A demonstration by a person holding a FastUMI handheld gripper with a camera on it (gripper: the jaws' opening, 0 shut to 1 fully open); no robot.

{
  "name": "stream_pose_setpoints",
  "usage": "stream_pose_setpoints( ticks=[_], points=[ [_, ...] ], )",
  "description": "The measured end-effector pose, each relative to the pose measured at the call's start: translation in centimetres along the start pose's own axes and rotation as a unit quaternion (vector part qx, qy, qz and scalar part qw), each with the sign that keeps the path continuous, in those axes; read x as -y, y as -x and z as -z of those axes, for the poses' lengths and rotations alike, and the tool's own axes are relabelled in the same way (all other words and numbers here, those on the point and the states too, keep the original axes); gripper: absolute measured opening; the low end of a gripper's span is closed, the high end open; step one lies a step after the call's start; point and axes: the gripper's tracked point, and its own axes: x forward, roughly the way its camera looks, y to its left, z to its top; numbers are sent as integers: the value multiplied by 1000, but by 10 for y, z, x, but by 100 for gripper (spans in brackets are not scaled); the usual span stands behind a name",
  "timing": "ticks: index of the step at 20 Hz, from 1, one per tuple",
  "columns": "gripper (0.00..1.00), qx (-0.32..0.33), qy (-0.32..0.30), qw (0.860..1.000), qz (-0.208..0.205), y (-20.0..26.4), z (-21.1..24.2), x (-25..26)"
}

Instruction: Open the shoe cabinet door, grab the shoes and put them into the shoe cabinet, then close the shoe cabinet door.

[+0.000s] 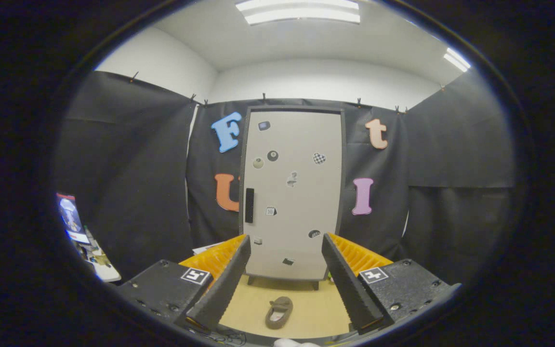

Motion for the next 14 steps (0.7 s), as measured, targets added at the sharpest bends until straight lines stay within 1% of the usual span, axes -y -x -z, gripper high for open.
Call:
stream_pose_setpoints(
  ticks=[4,7,10,14],
  points=[
    [98,2,0,1000,3,-15,1,-6],
    [98,1,4,1000,-3,-38,1,-14],
    [98,5,4,1000,-14,-69,1,-23],
    [98,-2,5,999,-37,-124,11,-36]
  ],
)
